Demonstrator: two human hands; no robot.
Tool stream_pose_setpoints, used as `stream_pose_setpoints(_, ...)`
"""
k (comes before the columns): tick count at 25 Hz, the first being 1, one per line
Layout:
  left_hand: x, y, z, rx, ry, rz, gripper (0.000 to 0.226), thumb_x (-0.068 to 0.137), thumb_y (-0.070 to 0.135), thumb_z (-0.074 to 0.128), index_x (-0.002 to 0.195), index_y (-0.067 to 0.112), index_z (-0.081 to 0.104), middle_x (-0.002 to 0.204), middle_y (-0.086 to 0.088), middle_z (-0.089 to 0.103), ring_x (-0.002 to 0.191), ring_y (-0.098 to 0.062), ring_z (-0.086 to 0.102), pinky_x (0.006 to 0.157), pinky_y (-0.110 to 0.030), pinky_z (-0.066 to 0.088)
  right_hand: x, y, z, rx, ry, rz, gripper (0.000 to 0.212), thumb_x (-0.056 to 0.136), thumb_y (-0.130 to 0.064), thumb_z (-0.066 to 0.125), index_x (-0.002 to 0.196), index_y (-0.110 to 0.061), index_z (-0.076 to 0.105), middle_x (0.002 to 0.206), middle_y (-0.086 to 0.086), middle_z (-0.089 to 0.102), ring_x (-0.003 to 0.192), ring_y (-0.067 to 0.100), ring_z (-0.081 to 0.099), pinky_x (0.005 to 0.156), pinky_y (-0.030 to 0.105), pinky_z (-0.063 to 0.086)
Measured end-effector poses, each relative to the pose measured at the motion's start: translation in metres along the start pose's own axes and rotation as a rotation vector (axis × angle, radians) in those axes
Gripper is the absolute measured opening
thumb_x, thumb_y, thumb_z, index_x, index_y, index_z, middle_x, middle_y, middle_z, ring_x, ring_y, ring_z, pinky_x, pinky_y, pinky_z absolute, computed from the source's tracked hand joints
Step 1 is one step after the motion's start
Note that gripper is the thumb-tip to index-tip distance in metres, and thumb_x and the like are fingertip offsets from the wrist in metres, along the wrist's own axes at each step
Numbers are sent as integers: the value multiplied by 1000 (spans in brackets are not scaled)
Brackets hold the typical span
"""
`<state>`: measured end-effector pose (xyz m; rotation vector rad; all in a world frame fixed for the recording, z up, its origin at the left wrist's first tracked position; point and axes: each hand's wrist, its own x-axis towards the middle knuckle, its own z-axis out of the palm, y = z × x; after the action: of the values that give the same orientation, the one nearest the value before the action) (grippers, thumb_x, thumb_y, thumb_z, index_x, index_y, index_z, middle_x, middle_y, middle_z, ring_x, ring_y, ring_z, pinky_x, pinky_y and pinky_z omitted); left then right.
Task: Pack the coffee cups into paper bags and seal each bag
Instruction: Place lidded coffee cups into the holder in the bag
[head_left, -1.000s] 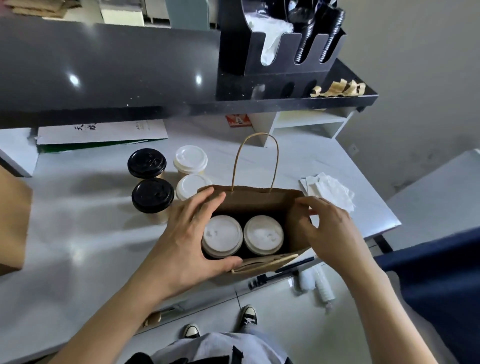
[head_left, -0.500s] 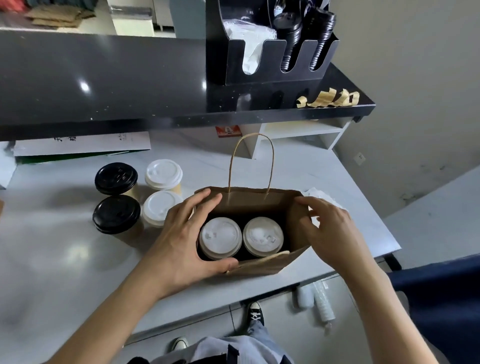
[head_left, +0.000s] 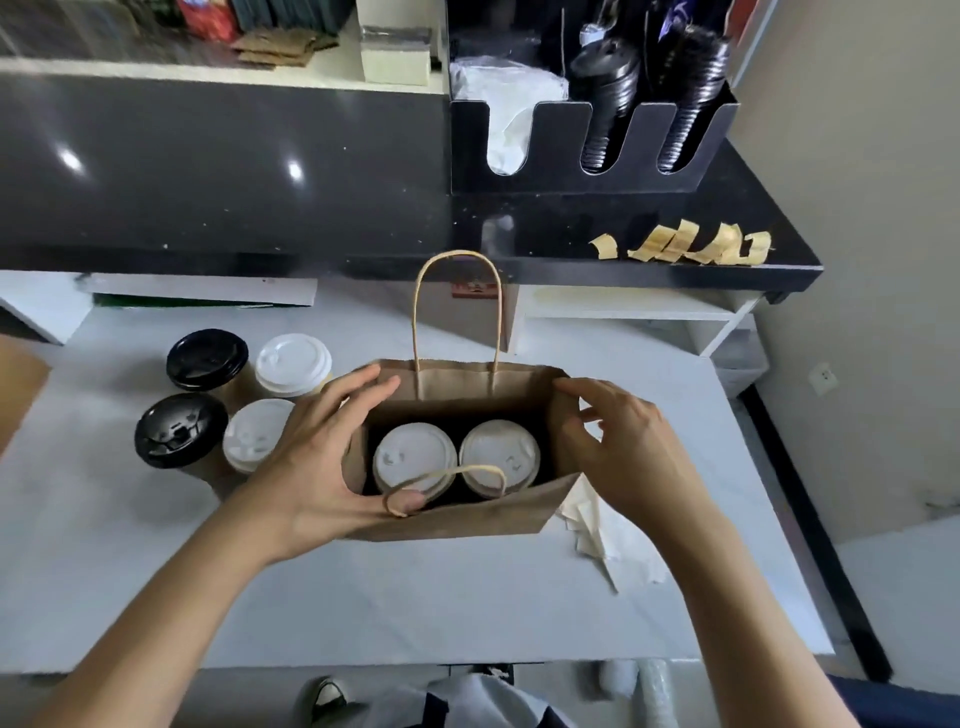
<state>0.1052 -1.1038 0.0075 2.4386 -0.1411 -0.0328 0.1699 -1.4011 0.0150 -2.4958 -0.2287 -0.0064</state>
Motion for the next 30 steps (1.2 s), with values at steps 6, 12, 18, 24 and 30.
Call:
stream_pose_setpoints(6,9,7,5,-1,70,-73,103,56,71,78,148,45,42,156,38,20,144,15,15,115,-24,22,29,9,-4,9,-72,-118,32,100,-26,55,131,-26,67,126,-10,69,100,13,70,89,37,54)
stream_pose_setpoints(12,8,9,8,-54,112,-81,91,63,56,83,145,47,46,155,36,28,145,12,22,105,-17,30,38,18,-13,49,-166,-179,32,98,-28,58,129,-28,67,124,-12,67,96,6,69,88,39,56)
stream_pose_setpoints(18,11,9,9,-101,169,-64,80,69,42,84,142,42,52,151,31,38,144,6,31,104,-23,35,34,20,-16,89,-213,-182,31,99,-36,59,129,-32,64,121,-13,64,96,3,68,87,39,56)
stream_pose_setpoints(24,12,7,7,-80,176,-58,73,71,46,80,139,42,54,151,28,41,143,0,36,104,-22,35,34,17,-19,92,-238,-200,33,98,-44,58,129,-34,64,122,-15,61,96,-1,66,88,37,56)
stream_pose_setpoints(30,20,8,-2,-45,208,-39,51,77,51,75,126,46,63,140,27,54,138,-6,44,113,-36,37,42,10,-32,104,-205,-215,29,97,-47,59,125,-40,65,114,-23,60,96,-7,63,85,29,56)
